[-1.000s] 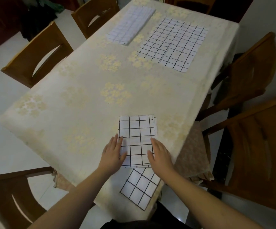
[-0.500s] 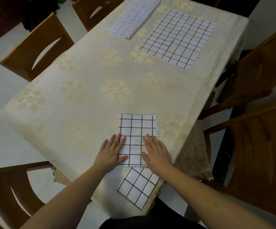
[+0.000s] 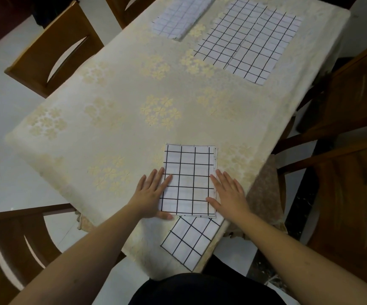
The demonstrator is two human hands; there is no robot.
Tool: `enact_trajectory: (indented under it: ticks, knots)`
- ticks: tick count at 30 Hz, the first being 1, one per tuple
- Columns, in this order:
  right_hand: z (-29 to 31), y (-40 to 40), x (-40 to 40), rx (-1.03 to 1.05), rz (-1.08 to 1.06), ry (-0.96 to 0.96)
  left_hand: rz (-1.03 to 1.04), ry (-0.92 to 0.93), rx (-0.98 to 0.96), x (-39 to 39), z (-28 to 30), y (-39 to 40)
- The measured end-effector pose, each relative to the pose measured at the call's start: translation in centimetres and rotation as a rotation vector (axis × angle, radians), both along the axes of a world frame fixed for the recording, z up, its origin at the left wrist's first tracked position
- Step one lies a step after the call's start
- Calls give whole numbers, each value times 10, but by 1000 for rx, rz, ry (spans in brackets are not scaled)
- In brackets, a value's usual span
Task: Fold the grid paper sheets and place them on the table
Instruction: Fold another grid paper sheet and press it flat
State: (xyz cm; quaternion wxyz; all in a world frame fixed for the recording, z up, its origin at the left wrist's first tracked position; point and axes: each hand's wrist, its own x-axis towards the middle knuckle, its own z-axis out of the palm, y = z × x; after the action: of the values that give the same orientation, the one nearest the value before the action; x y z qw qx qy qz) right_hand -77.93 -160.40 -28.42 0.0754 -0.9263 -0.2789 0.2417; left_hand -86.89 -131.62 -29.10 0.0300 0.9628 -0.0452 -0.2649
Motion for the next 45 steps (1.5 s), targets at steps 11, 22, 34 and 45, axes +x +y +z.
enact_trajectory:
  ticks: [11,22,34,45]
  knots:
    - [8,16,1,282,-176,-212,1019,-279,-447,44,20,-13]
    - [10,22,-6,162,44,-208,1122,-44,-432,70,34,-23]
    - [6,15,-17,180,33,-226,1239,-114,-711,82,51,-40]
    - [4,9,-23,166,53,-162,956,-169,-806,81,83,-33]
